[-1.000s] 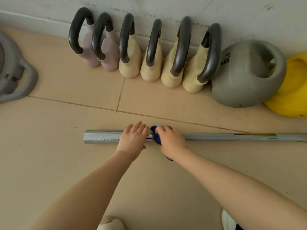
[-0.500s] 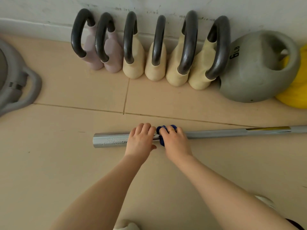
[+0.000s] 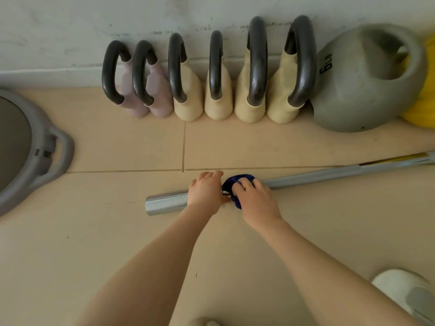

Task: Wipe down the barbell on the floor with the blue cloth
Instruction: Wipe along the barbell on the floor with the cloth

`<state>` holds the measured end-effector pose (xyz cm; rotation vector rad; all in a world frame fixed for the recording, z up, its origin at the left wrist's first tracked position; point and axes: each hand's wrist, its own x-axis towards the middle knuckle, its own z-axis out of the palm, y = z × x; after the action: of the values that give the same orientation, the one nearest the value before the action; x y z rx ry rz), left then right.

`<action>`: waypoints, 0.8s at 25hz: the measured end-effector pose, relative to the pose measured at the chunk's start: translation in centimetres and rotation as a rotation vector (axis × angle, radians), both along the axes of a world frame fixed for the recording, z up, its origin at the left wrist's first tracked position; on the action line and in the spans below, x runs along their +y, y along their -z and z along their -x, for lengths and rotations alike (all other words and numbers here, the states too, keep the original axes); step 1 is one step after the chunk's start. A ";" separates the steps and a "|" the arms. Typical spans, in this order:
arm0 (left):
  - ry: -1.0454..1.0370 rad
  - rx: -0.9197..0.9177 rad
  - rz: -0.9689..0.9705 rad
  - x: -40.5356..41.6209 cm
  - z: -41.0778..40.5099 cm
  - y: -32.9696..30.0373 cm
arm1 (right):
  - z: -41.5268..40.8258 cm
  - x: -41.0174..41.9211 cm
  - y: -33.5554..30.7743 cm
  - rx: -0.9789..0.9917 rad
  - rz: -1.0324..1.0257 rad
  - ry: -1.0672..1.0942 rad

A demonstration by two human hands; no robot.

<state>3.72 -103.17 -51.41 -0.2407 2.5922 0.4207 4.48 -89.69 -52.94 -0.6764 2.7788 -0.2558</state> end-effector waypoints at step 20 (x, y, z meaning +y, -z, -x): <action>0.266 0.012 0.006 5.7 -2.1 1.3 | 2.5 5.1 1.9 0.220 0.067 0.195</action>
<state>5.85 -97.50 -52.71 0.1049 2.5899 0.3181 1.94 -84.57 -54.83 -0.4737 3.0637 -0.3327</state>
